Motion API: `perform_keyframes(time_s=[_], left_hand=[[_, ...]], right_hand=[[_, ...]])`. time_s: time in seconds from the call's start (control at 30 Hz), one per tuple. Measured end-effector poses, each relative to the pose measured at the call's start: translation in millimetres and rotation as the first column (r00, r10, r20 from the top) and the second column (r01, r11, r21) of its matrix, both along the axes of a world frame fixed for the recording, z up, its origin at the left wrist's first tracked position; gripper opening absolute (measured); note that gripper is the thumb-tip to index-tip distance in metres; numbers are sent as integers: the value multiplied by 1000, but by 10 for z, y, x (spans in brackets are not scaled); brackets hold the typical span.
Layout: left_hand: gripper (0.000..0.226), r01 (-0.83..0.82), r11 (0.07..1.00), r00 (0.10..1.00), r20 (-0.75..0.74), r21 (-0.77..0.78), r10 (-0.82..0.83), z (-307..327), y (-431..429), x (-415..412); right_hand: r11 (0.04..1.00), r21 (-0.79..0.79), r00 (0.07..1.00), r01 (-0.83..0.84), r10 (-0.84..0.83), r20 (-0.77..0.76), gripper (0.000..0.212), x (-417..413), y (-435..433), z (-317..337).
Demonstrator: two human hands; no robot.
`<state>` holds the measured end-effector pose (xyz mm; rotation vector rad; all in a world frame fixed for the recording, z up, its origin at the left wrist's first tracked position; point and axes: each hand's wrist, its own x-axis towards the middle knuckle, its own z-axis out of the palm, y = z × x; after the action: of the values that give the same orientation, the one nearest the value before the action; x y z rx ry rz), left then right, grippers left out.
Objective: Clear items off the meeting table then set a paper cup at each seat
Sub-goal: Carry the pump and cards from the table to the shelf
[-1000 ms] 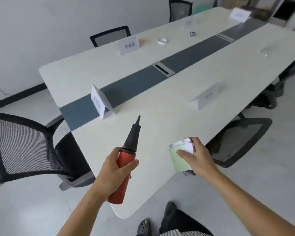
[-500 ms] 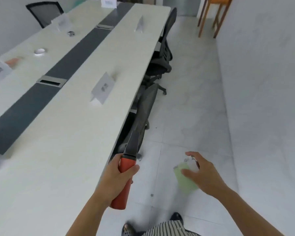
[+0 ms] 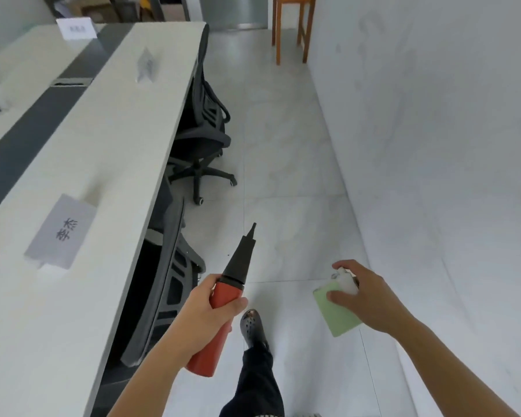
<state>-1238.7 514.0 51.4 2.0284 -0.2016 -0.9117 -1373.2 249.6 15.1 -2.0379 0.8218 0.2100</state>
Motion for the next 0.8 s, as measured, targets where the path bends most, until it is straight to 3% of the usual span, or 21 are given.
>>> perform_keyframes(time_s=[0.3,0.57,0.8], left_hand=[[28,60,996,998,27,-72,-58,198,-1429,1848],[30,173,984,985,22,-42,-172,369,-2736,3251],[32,97,995,995,22,-12,-97,172,-4095,4528]], right_hand=[[997,23,998,70,-70,4,45,1631,-1246,253],[987,68,987,149,-153,59,41,2833,-2489,426],[995,29,993,96,-98,71,44,4220,-4039,207]])
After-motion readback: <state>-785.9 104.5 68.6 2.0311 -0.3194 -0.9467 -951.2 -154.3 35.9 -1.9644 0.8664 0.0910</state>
